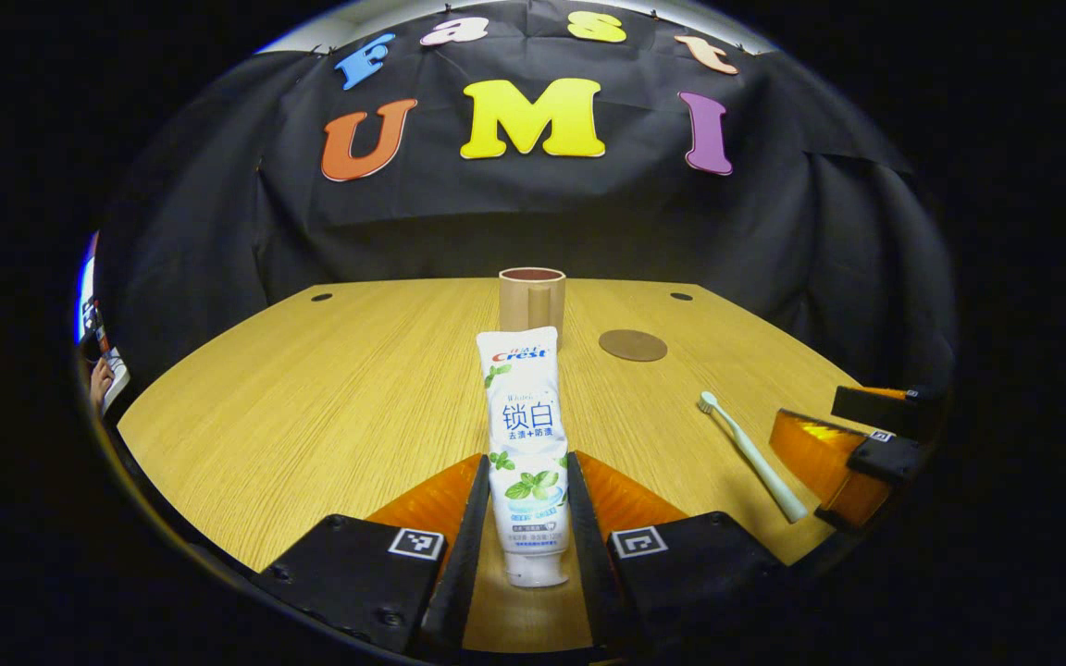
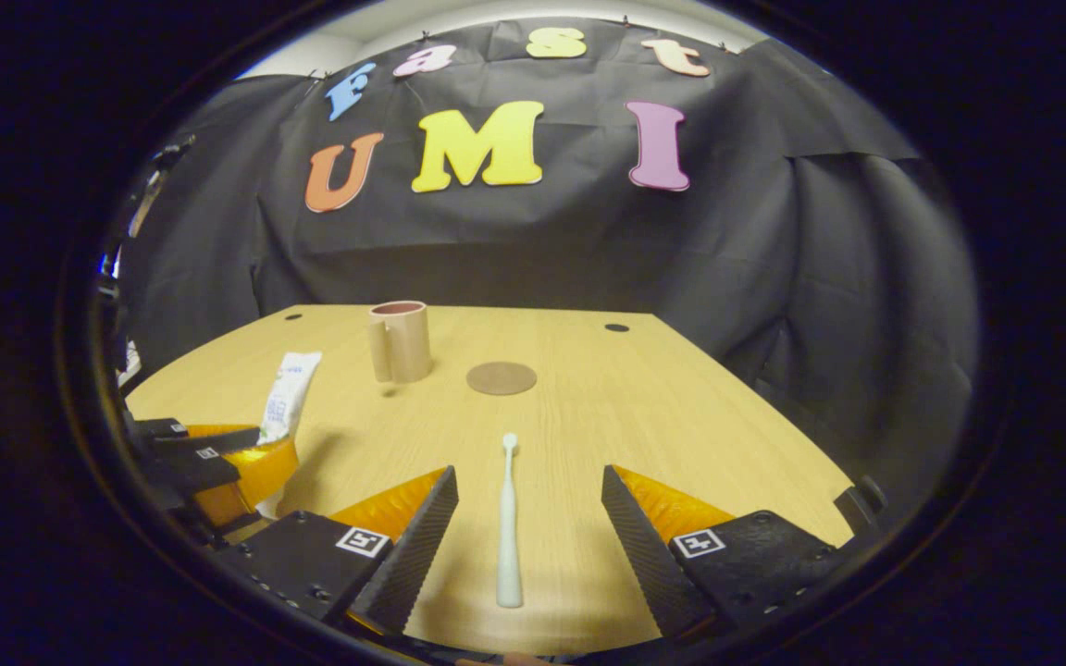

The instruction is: Put the toothbrush and toothpaste on the desktop into the cup, then pick up the cup and place it on the coaster on the desktop.

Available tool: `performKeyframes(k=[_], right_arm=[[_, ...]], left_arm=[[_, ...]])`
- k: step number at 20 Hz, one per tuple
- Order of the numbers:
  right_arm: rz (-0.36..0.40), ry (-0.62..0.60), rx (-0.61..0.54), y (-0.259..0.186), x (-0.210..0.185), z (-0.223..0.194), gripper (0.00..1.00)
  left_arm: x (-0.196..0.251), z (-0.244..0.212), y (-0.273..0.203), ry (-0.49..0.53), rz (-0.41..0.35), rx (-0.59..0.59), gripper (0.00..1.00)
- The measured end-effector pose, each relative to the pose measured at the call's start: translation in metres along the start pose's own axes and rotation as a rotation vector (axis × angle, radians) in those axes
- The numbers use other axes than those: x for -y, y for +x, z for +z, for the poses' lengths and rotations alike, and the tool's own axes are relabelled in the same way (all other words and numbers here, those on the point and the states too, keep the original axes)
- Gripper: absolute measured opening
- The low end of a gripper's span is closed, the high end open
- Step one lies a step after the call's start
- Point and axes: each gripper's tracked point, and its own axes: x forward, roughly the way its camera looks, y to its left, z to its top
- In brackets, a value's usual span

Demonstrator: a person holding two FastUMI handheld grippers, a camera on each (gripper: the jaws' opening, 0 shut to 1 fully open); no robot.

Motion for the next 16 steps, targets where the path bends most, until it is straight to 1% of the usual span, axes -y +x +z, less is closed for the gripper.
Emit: performKeyframes(k=[1, 2, 4, 5, 7, 8, 9, 12, 15, 16], right_arm=[[-0.003, -0.010, -0.022, 0.005, -0.001, -0.004, 0.95], [0.000, -0.017, -0.043, 0.010, -0.004, -0.009, 0.97], [0.006, -0.020, -0.094, 0.024, -0.008, -0.013, 0.92], [0.008, -0.016, -0.112, 0.031, -0.009, -0.014, 0.93], [0.007, 0.003, -0.140, 0.041, -0.011, -0.012, 0.88], [0.008, 0.013, -0.157, 0.047, -0.013, -0.013, 0.82], [0.016, 0.018, -0.174, 0.050, -0.015, -0.015, 0.80], [0.002, 0.017, -0.203, 0.058, -0.013, -0.020, 0.64], [0.006, 0.022, -0.221, 0.066, -0.012, -0.021, 0.39], [0.006, 0.027, -0.219, 0.069, -0.010, -0.018, 0.37]], left_arm=[[0.000, 0.008, -0.001, 0.002, 0.003, 0.035, 0.52], [0.001, 0.016, -0.005, 0.004, 0.004, 0.072, 0.52], [0.000, 0.025, -0.014, 0.001, 0.004, 0.135, 0.51], [0.000, 0.032, -0.017, 0.000, 0.001, 0.163, 0.51], [0.004, 0.044, -0.019, 0.024, -0.024, 0.193, 0.51], [0.003, 0.045, -0.020, 0.033, -0.027, 0.194, 0.51], [0.001, 0.047, -0.020, 0.030, -0.027, 0.194, 0.51], [-0.002, 0.053, -0.018, -0.006, -0.041, 0.191, 0.51], [-0.009, 0.069, -0.014, -0.015, -0.033, 0.212, 0.51], [-0.012, 0.073, -0.011, -0.023, -0.029, 0.215, 0.51]])
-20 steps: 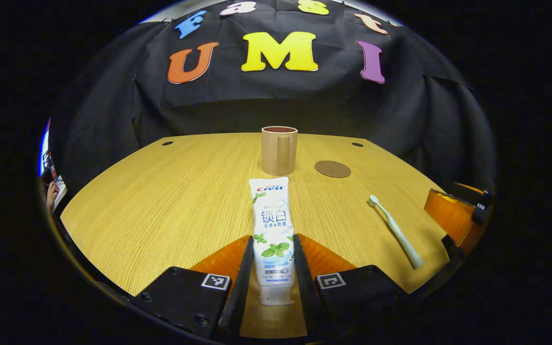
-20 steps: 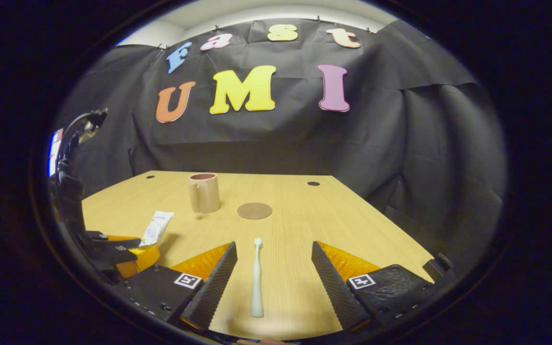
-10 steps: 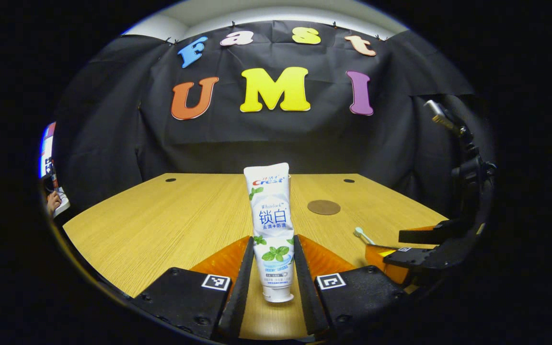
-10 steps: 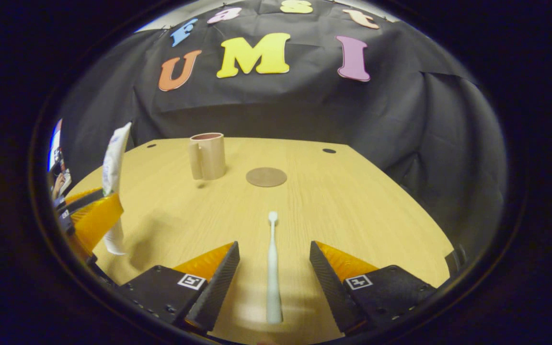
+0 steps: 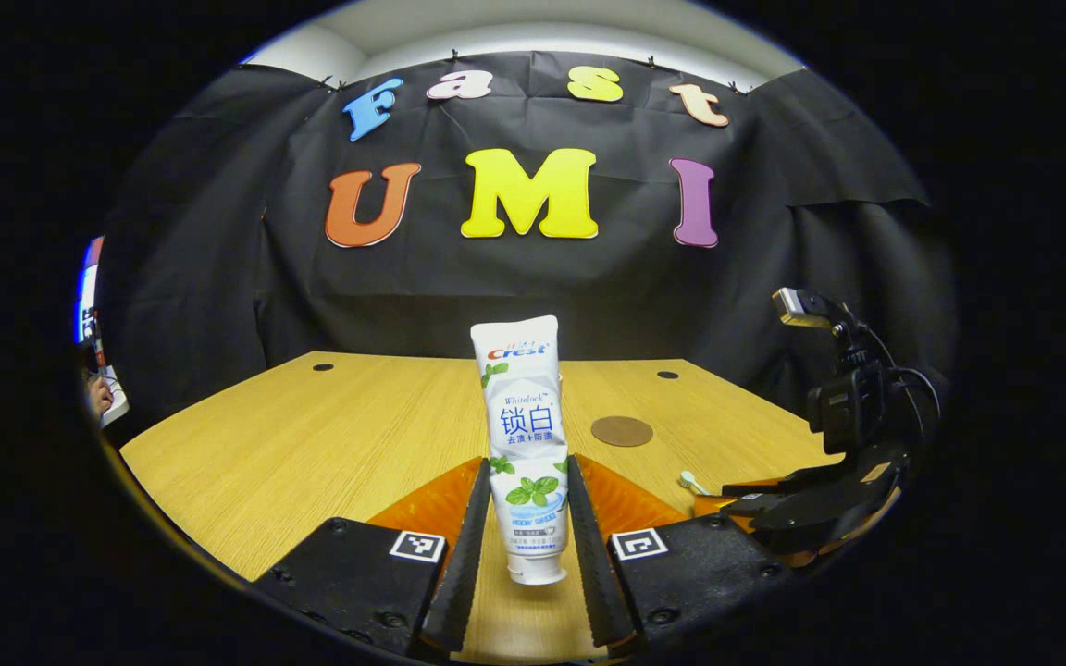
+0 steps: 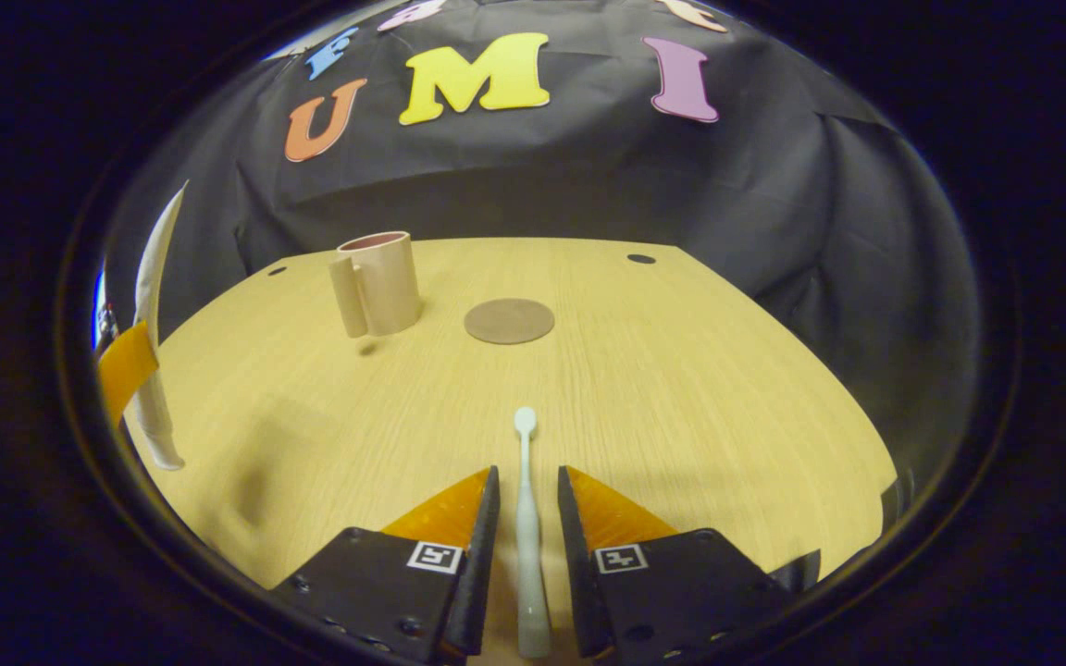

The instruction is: Put the toothbrush and toothpaste on the desktop into the cup, then pick up the cup and place it on the coaster on the desktop.

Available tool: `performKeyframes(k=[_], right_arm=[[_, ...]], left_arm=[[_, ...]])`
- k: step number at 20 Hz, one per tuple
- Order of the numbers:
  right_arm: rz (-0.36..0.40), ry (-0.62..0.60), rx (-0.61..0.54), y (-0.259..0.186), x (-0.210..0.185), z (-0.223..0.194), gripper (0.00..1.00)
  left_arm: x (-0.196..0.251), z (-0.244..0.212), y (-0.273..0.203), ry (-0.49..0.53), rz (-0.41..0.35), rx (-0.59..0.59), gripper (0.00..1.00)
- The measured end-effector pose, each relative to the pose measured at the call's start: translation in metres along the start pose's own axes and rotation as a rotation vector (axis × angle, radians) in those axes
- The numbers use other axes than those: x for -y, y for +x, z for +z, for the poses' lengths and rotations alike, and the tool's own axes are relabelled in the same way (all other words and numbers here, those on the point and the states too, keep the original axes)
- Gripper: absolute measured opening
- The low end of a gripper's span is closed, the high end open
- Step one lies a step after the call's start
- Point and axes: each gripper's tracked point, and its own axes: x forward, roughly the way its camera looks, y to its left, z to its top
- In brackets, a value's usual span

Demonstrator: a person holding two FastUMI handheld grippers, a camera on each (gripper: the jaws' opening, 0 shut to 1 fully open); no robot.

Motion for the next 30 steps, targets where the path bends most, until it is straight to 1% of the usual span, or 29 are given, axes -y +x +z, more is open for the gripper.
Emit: performKeyframes(k=[1, 2, 4, 5, 6, 8, 10, 12, 15, 18, 21, 22, 25, 27, 30], right_arm=[[-0.006, 0.017, -0.002, 0.000, 0.002, 0.001, 0.34], [0.003, 0.028, -0.007, 0.004, 0.000, 0.001, 0.17], [0.028, 0.035, -0.016, 0.007, -0.002, 0.001, 0.12], [0.037, 0.047, -0.021, 0.008, -0.001, 0.001, 0.12], [0.045, 0.064, -0.029, 0.007, -0.001, 0.001, 0.06], [0.061, 0.073, -0.046, 0.010, -0.002, 0.000, 0.08], [0.069, 0.050, -0.039, 0.012, -0.003, 0.001, 0.07], [0.073, 0.032, -0.028, 0.012, -0.003, 0.002, 0.01], [0.096, 0.030, 0.006, 0.007, -0.006, 0.007, 0.00], [0.096, 0.033, 0.099, -0.011, -0.003, 0.027, 0.00], [0.102, 0.033, 0.219, -0.037, -0.002, 0.062, 0.00], [0.107, 0.032, 0.261, -0.046, -0.001, 0.075, 0.00], [0.121, 0.033, 0.345, -0.066, -0.002, 0.106, 0.00], [0.113, 0.020, 0.397, -0.075, 0.000, 0.123, 0.00], [0.131, 0.008, 0.444, -0.081, -0.003, 0.140, 0.00]], left_arm=[[-0.002, 0.003, 0.004, -0.005, 0.003, 0.001, 0.51], [-0.003, 0.006, 0.007, -0.011, 0.004, 0.001, 0.51], [-0.007, 0.015, 0.012, -0.019, 0.009, 0.006, 0.51], [-0.009, 0.021, 0.016, -0.019, 0.013, 0.011, 0.51], [-0.012, 0.027, 0.021, -0.020, 0.016, 0.019, 0.51], [-0.015, 0.038, 0.029, -0.022, 0.018, 0.035, 0.51], [-0.016, 0.045, 0.037, -0.021, 0.017, 0.042, 0.51], [-0.017, 0.050, 0.044, -0.026, 0.018, 0.044, 0.51], [-0.014, 0.052, 0.055, -0.027, 0.007, 0.035, 0.51], [-0.017, 0.056, 0.066, -0.021, 0.008, 0.026, 0.51], [-0.021, 0.065, 0.080, -0.026, 0.009, 0.022, 0.51], [-0.020, 0.068, 0.086, -0.032, 0.000, 0.021, 0.51], [-0.009, 0.088, 0.108, -0.051, -0.078, 0.061, 0.51], [-0.010, 0.100, 0.126, -0.049, -0.089, 0.082, 0.51], [-0.005, 0.111, 0.161, -0.051, -0.119, 0.095, 0.51]])
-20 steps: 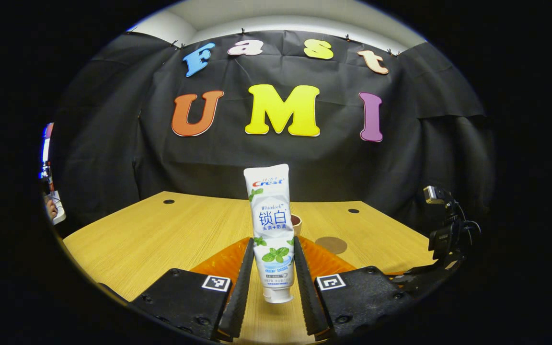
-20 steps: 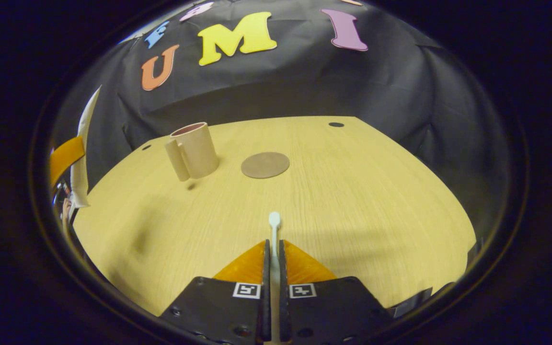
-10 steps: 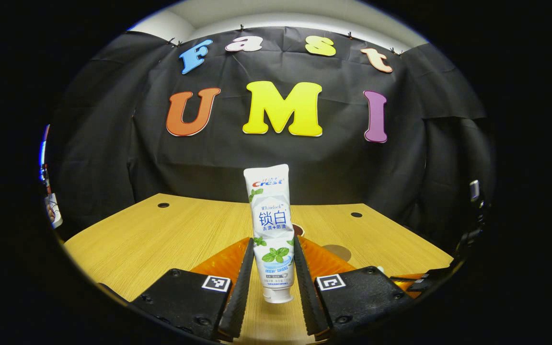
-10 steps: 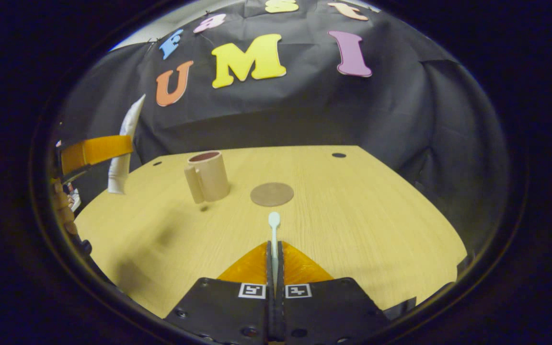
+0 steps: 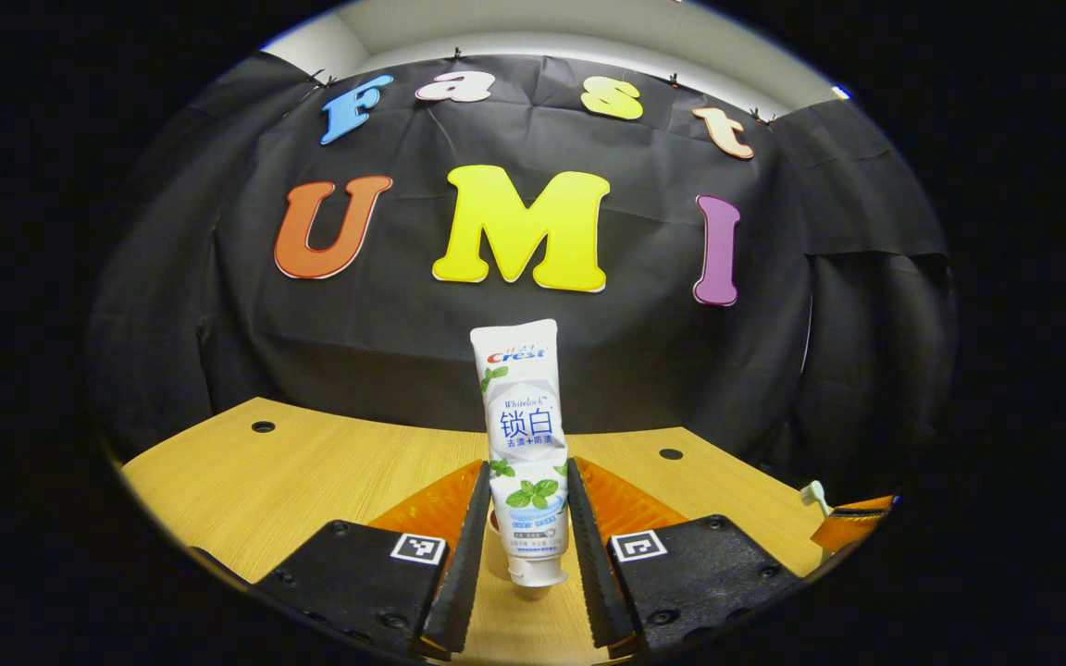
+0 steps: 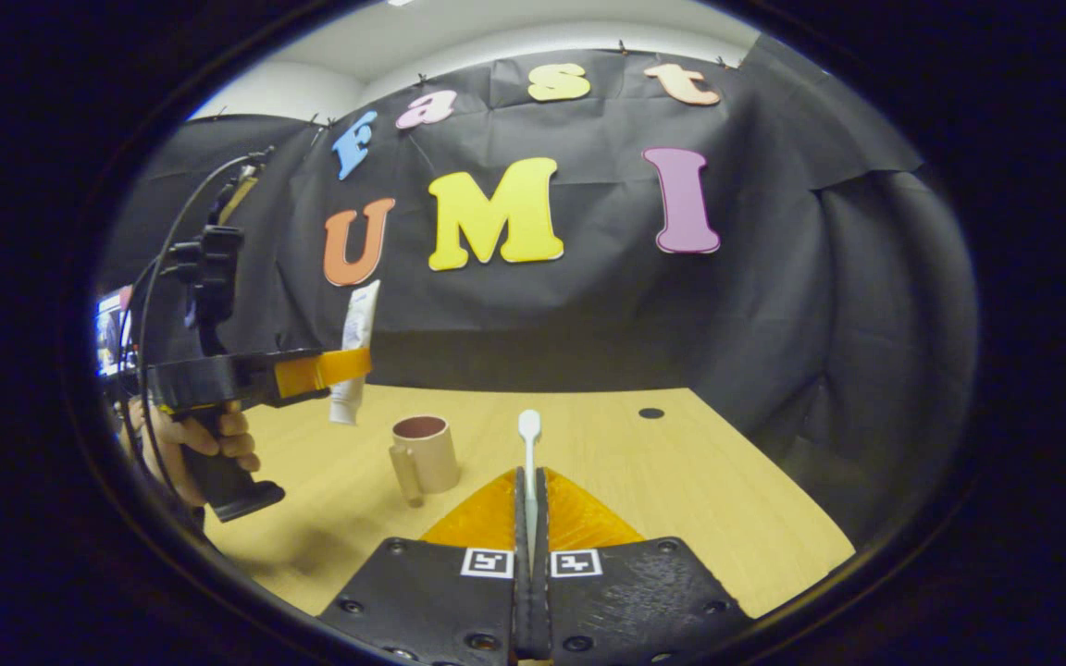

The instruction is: Put the toothbrush and toothpaste on the desktop into the cup, then pick up the cup and place it on the coaster on the desktop.

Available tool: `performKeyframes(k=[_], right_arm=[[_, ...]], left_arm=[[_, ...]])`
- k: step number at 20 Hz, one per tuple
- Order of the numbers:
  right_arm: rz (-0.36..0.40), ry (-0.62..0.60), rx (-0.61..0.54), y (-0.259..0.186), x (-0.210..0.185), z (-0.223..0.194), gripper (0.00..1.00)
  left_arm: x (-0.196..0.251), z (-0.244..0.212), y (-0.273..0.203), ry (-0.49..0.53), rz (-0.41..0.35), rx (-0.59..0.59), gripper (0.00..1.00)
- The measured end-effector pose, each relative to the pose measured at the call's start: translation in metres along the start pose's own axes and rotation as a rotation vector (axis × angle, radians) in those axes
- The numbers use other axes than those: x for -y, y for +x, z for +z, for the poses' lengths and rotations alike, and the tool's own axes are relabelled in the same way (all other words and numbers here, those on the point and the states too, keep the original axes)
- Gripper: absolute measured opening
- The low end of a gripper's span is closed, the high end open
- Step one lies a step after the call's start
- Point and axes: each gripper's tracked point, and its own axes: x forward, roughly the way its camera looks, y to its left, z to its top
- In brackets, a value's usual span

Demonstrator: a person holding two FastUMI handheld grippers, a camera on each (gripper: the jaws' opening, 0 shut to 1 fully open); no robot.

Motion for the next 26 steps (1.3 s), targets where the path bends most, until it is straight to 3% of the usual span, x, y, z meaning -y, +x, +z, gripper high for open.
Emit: performKeyframes(k=[3, 9, 13, 19, 21, 22, 25, 26], right_arm=[[0.011, 0.001, 0.025, 0.008, 0.001, 0.008, 0.00], [0.036, 0.003, 0.015, 0.022, -0.001, 0.001, 0.00], [0.034, 0.012, 0.000, 0.027, 0.003, -0.006, 0.00], [0.020, 0.029, -0.018, 0.030, 0.009, -0.015, 0.00], [0.019, 0.027, -0.021, 0.030, 0.008, -0.016, 0.00], [0.023, 0.028, -0.021, 0.030, 0.006, -0.015, 0.00], [0.024, 0.022, -0.016, 0.031, 0.002, -0.011, 0.00], [0.025, 0.021, -0.015, 0.032, 0.000, -0.011, 0.00]], left_arm=[[0.007, 0.000, 0.033, -0.016, -0.057, 0.015, 0.51], [-0.006, -0.024, 0.073, 0.008, 0.005, 0.001, 0.51], [-0.007, -0.040, 0.082, -0.017, 0.013, -0.022, 0.51], [0.003, -0.056, 0.082, 0.029, -0.029, -0.040, 0.53], [0.001, -0.051, 0.080, 0.027, -0.029, -0.029, 0.56], [0.002, -0.050, 0.079, 0.029, -0.027, -0.021, 0.65], [-0.003, -0.051, 0.073, 0.045, -0.012, -0.036, 0.62], [-0.004, -0.051, 0.070, 0.043, -0.010, -0.039, 0.65]])
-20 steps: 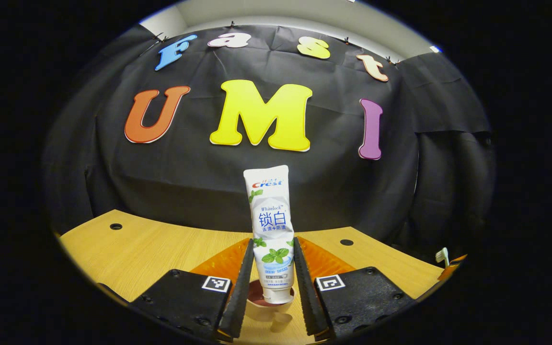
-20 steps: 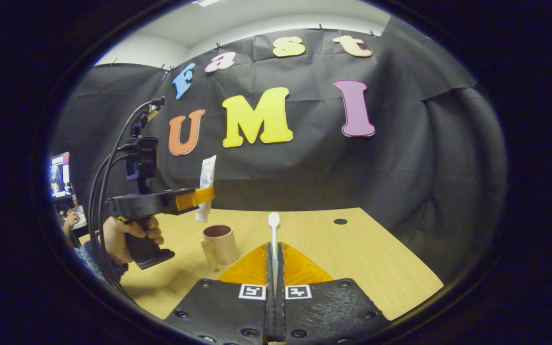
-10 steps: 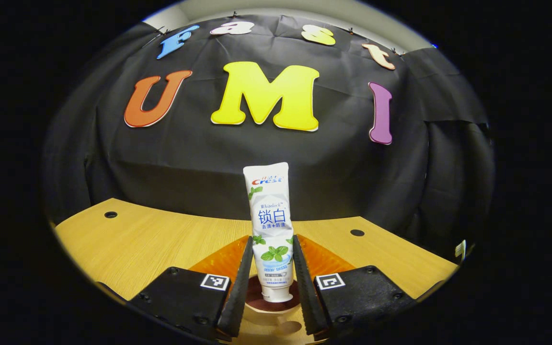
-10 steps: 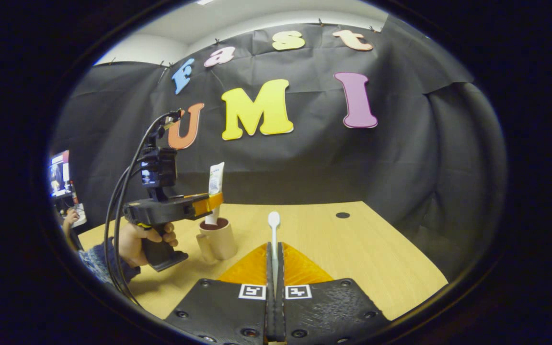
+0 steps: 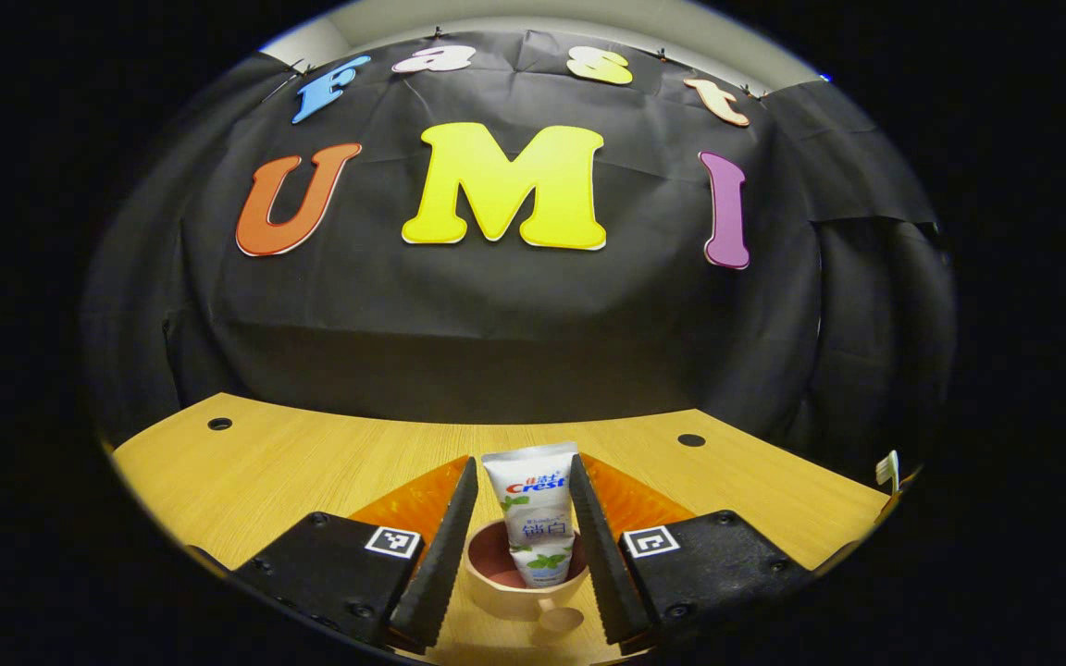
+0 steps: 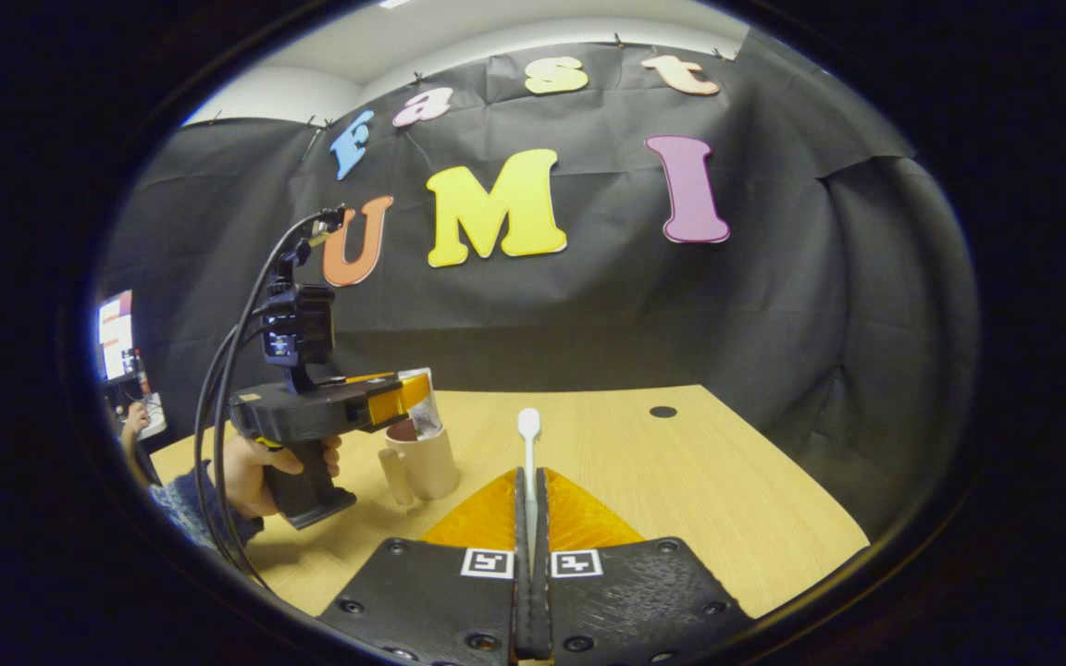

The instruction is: Put the toothbrush and toothpaste on the desktop into the cup, then pick up the cup and place it on the coaster on the desktop.

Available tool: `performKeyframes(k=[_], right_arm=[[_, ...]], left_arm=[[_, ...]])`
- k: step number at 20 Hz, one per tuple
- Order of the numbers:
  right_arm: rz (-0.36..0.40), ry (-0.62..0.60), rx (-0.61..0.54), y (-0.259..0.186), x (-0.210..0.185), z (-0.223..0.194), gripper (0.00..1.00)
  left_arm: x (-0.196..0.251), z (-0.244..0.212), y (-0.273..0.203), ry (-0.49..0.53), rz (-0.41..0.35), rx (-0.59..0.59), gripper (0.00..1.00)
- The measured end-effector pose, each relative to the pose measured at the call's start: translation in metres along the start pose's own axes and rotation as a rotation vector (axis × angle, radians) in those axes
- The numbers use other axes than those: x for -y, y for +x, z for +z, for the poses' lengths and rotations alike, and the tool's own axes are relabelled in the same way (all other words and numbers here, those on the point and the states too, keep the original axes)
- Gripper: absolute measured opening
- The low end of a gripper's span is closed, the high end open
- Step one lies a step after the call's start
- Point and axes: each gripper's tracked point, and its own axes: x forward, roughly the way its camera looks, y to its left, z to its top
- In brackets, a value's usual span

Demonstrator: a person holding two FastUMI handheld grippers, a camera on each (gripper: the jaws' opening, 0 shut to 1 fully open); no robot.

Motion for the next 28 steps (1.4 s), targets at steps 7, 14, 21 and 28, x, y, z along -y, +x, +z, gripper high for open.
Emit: performKeyframes(k=[7, 14, 21, 28], right_arm=[[0.020, 0.006, 0.049, 0.021, -0.028, 0.029, 0.00], [0.075, 0.055, 0.120, 0.071, -0.071, 0.075, 0.00], [0.243, 0.199, 0.161, 0.124, -0.133, 0.106, 0.00], [0.191, 0.171, 0.207, 0.178, -0.162, 0.109, 0.00]], left_arm=[[-0.011, 0.012, -0.031, -0.037, -0.021, 0.021, 0.90], [-0.056, 0.030, -0.071, 0.022, 0.035, 0.109, 0.94], [-0.085, -0.009, -0.083, 0.025, 0.047, 0.062, 0.94], [-0.092, -0.035, -0.076, -0.035, 0.008, 0.025, 0.95]])
